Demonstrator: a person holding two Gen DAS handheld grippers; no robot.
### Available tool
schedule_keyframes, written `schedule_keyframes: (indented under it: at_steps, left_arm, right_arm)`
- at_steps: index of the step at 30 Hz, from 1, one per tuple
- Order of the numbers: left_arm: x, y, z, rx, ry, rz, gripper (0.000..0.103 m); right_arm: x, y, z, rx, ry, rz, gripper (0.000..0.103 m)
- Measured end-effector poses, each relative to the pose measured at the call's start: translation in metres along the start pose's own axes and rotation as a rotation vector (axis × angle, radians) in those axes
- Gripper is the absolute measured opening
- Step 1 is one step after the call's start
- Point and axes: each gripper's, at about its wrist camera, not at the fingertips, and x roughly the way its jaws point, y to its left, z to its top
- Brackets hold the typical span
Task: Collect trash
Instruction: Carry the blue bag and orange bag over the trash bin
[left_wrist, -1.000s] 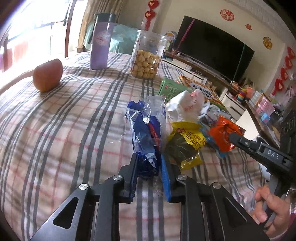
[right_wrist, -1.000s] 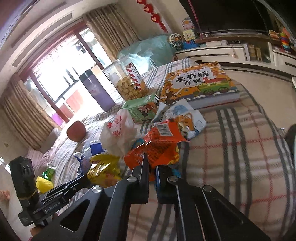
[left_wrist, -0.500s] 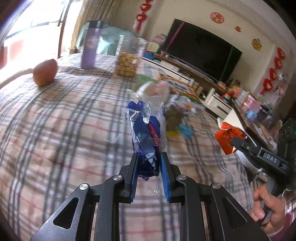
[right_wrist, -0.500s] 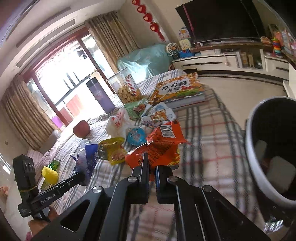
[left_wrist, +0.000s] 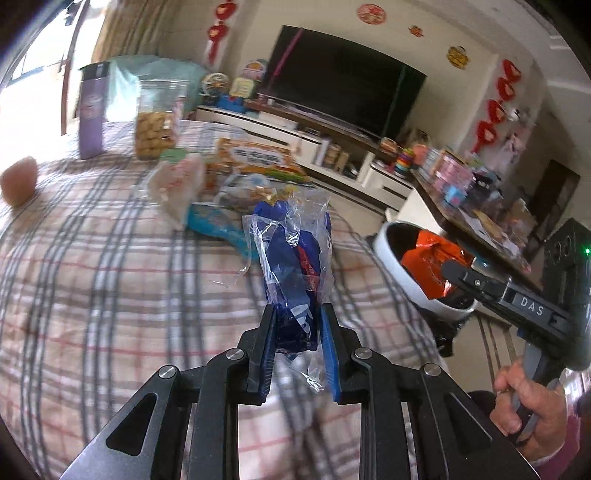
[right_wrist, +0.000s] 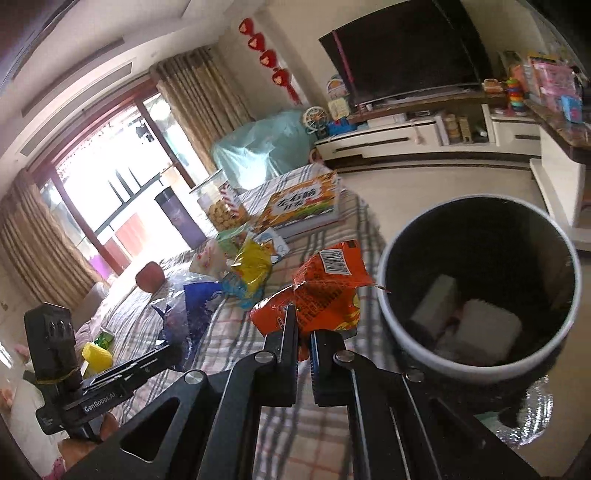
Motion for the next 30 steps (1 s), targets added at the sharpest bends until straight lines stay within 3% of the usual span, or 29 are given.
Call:
schedule_keyframes:
  at_steps: [15, 30]
  left_arm:
    - [0.042, -0.051, 0.02, 0.098, 0.034, -0.066, 0.021]
    - [0.092, -0.089, 0.033, 0.155, 0.084, -0.1, 0.022]
  right_arm:
    - [-0.038, -0.041, 0.008, 0.022, -0.052, -0.068, 0.005]
    - [-0.044, -0.076, 0.01, 0.052, -0.042, -0.129, 0.005]
